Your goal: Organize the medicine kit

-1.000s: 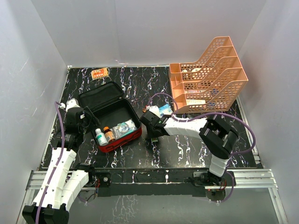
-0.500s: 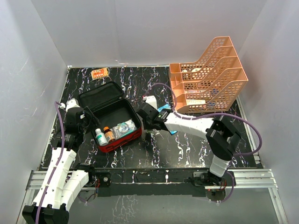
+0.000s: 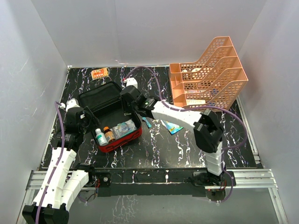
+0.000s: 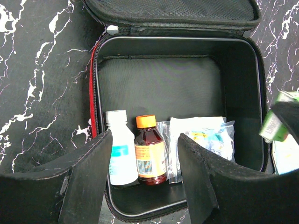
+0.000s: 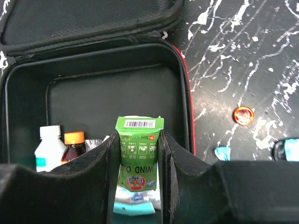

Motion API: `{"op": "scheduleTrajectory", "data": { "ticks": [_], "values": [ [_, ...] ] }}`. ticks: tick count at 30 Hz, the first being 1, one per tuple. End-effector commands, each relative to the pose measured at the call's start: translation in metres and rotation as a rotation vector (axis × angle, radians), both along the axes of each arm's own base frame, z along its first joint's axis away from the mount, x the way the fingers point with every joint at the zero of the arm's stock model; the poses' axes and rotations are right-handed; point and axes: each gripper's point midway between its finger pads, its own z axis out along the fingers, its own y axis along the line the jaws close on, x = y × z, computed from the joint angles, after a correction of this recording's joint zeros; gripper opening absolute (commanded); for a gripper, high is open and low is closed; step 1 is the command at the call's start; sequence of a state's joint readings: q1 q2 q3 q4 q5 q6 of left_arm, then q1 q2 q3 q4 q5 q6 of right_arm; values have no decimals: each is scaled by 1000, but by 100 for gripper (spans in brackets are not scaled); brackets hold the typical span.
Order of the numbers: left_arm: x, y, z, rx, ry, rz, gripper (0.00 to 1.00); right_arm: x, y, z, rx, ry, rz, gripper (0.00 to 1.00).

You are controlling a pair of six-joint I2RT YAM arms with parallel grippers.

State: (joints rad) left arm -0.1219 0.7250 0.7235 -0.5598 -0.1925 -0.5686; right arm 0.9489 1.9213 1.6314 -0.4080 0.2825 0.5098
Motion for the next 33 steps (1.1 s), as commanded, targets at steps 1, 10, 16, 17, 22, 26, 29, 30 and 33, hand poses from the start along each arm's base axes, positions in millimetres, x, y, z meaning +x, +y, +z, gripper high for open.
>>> {"op": "scheduleTrajectory", "data": {
  "ticks": [1,10,16,17,22,26,29,30,33],
  "values": [
    [0,2,-1,14,4,0,57,13,34,9,22,-44,84,33],
    [1,0,-3,10,14,-5,57,38,56,-32,-83,-84,123,34],
    [1,0,-4,13,21,-5,57,49,57,-59,-141,-99,113,34],
    [1,0,-5,12,22,-6,57,51,57,-62,-149,-102,110,34],
    [1,0,-6,13,28,-5,57,59,58,-77,-182,-119,109,35],
    [2,0,-6,14,30,-7,57,63,58,-87,-203,-125,104,35],
    [2,0,-7,15,34,-5,57,65,57,-87,-207,-130,102,38],
    [2,0,-7,15,35,-5,57,65,57,-85,-205,-133,102,39],
    [2,0,-7,16,37,-4,57,65,58,-73,-186,-145,99,45]
  ]
}}
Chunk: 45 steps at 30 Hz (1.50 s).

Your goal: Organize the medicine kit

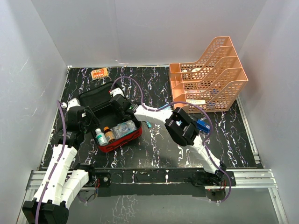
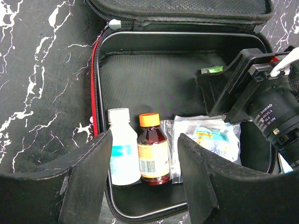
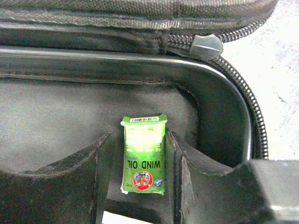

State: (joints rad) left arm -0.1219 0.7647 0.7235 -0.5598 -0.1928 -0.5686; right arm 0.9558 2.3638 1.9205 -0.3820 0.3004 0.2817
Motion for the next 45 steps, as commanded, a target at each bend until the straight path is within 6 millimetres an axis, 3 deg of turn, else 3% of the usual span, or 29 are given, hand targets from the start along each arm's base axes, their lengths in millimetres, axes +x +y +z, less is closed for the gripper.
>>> {"op": "scheduleTrajectory", "data": {
  "ticks": [1,12,17,24,28,37,45],
  "values": [
    [0,0,1,11,-2,-5,57,22,10,54,87,-114,-23,46],
    [1,1,2,11,-2,-4,57,8,8,138,256,-152,-16,50],
    [1,0,2,7,-5,-8,57,-3,-23,159,285,-182,-71,50],
    [1,-2,2,1,-9,-16,57,-12,-101,135,268,-142,-237,50],
    [1,-2,2,0,-8,-18,57,-18,-129,99,274,-34,-265,48],
    [1,-2,1,0,-3,-14,57,-27,-131,52,225,92,-205,43],
    [1,-2,0,2,0,-13,57,-25,-129,22,148,138,-181,38]
  ]
}}
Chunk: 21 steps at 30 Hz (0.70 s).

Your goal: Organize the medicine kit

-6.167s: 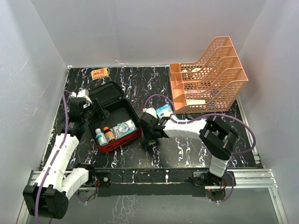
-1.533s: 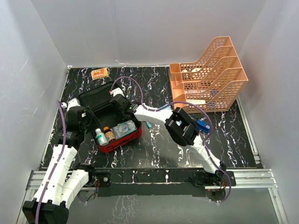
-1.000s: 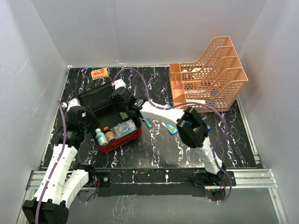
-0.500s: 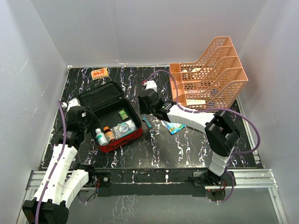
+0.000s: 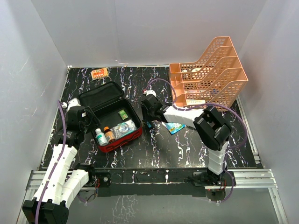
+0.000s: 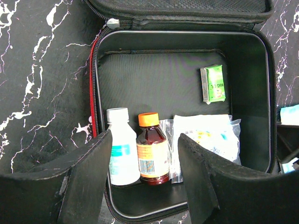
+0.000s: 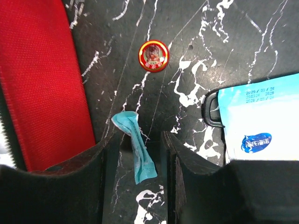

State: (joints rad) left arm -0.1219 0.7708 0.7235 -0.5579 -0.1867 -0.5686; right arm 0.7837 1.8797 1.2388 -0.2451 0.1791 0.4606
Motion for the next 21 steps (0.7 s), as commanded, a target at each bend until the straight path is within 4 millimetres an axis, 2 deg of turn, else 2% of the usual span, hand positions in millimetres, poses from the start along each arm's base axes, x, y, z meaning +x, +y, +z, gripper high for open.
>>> {"op": "scheduleTrajectory", "data": {
  "ticks": [1,8,21],
  "values": [
    [0,-1,2,4,-6,-7,57,12,14,11,20,-34,30,37],
    [0,-1,2,6,-5,-10,57,9,12,-6,-23,-1,47,34],
    [0,-1,3,4,-10,-11,57,6,7,-18,-62,20,54,27]
  ]
}}
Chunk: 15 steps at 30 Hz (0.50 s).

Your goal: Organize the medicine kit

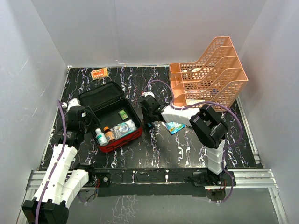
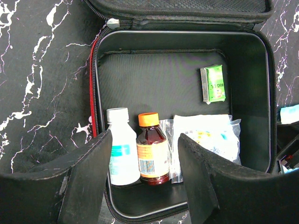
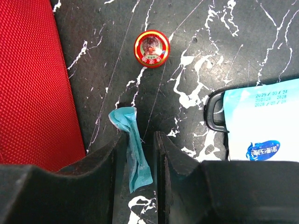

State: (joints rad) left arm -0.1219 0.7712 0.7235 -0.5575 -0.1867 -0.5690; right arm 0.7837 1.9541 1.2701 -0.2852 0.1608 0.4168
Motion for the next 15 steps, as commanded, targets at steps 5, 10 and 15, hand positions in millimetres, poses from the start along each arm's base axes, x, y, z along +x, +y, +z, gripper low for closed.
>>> {"op": "scheduleTrajectory", "data": {
  "ticks": [5,10,15],
  "values": [
    [0,-2,3,1,-11,-13,57,9,8,4,-1,-23,20,29],
    [0,-2,3,1,-11,-13,57,7,9,0,-18,-8,47,29],
    [0,-1,3,3,-12,-11,57,8,8,-1,-46,-10,78,21]
  ]
}}
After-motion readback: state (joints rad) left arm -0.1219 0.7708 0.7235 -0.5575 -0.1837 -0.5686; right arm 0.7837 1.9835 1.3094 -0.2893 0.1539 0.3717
